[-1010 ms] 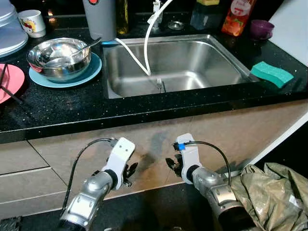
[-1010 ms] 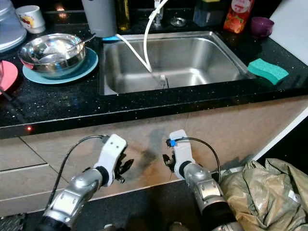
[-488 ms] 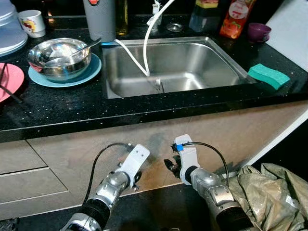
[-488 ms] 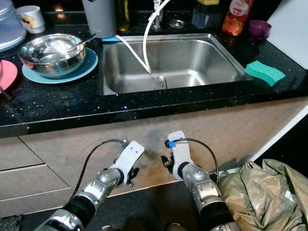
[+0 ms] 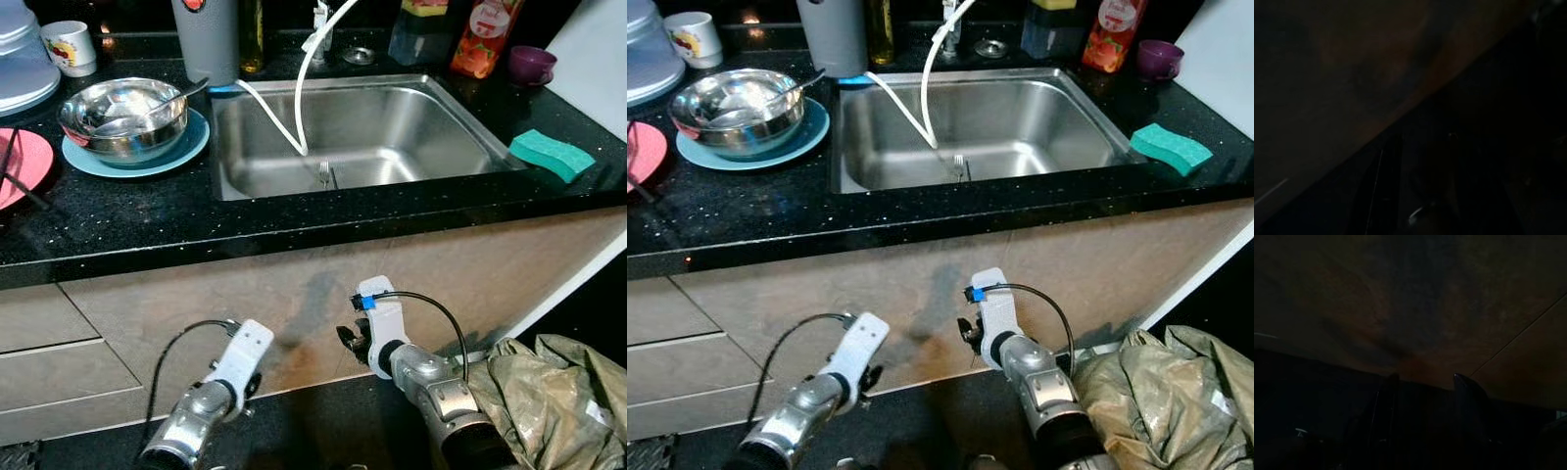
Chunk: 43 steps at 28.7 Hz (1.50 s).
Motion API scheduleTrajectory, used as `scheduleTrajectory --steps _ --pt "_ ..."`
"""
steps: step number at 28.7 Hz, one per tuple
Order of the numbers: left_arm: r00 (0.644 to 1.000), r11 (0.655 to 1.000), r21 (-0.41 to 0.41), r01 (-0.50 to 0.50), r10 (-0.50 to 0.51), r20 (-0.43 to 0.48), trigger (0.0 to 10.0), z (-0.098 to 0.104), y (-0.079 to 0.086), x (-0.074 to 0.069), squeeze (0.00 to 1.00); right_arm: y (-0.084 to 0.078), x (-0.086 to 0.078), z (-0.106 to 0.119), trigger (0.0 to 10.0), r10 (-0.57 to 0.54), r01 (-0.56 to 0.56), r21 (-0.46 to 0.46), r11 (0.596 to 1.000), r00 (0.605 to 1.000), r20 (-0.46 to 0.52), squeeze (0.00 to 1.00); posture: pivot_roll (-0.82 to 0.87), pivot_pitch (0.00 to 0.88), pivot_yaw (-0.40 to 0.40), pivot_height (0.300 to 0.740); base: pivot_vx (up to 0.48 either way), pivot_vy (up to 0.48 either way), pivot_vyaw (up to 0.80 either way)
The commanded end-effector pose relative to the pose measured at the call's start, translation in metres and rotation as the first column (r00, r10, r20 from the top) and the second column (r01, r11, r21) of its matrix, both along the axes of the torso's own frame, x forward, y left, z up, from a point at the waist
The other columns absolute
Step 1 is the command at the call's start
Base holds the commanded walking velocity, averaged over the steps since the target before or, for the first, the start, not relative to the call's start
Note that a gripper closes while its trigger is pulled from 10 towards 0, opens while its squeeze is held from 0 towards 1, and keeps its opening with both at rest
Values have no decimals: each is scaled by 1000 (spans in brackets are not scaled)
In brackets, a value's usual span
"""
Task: Kitchen organization
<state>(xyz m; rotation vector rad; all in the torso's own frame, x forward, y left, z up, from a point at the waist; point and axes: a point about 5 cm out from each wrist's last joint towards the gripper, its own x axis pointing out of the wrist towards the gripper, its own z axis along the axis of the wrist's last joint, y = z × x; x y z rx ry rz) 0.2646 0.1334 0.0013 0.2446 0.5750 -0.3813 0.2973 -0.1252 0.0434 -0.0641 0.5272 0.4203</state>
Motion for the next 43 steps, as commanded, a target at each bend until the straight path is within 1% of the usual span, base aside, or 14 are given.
scheduleTrajectory --steps 1,2,6,8,11,14,16,23,26,27,29,33,38,43 --pt "998 997 -51 -57 58 19 10000 4 3 -2 0 -4 -5 -8 10000 -20 20 -3 1000 1000 -22 0 28 118 -42 740 0 0 0" --pt "996 994 -74 -81 84 32 10000 7 2 -2 0 -4 -5 -9 10000 -23 23 -1 1000 999 -23 0 28 118 -42 740 0 0 0" --pt "991 997 -15 -76 77 110 10000 13 6 -6 0 -7 -8 -13 10000 -43 43 -10 999 999 -26 0 31 118 -36 740 0 0 0" --pt "975 986 -68 -150 159 157 10000 19 11 -8 0 -8 -11 -15 10000 -53 53 -8 999 998 -30 0 30 119 -32 740 0 0 0" --pt "965 989 -43 -139 145 219 10000 24 12 -14 0 -9 -14 -17 10000 -58 58 -8 998 998 -33 0 28 116 -26 740 0 0 0" --pt "955 981 -102 -163 183 233 10000 29 14 -19 0 -9 -15 -17 10000 -67 67 -3 998 997 -30 0 27 116 -22 740 0 0 0" --pt "953 979 -140 -149 180 244 10000 35 14 -21 0 -8 -16 -17 10000 -69 69 4 998 997 -28 0 29 114 -22 740 0 0 0" --pt "947 986 -139 -87 125 295 10000 42 14 -34 0 -7 -17 -17 10000 -70 71 9 997 997 -26 0 40 111 -23 740 0 0 0" --pt "936 966 -123 -228 252 244 10000 36 20 -24 0 -5 -16 -17 10000 -68 68 12 998 997 -25 0 43 109 -27 740 0 0 0" --pt "927 954 -153 -257 288 240 10000 38 21 -19 0 -5 -16 -16 10000 -68 69 13 998 997 -23 0 41 108 -26 740 0 0 0" --pt "931 949 -173 -263 297 212 10000 37 22 -17 0 -5 -15 -16 10000 -82 83 15 996 996 -16 0 37 109 -23 740 0 0 0" --pt "940 959 -124 -254 275 202 10000 33 24 -18 0 -8 -13 -14 10000 -119 119 23 993 993 5 0 29 112 -14 740 0 0 0" --pt "945 962 -121 -245 265 190 10000 32 23 -18 0 -12 -12 -11 10000 -140 140 29 990 990 20 0 29 115 -15 740 0 0 0" --pt "955 969 -56 -242 248 160 10000 25 24 -15 0 -11 -10 -11 10000 -153 152 15 988 988 38 0 25 118 -19 740 0 0 0"
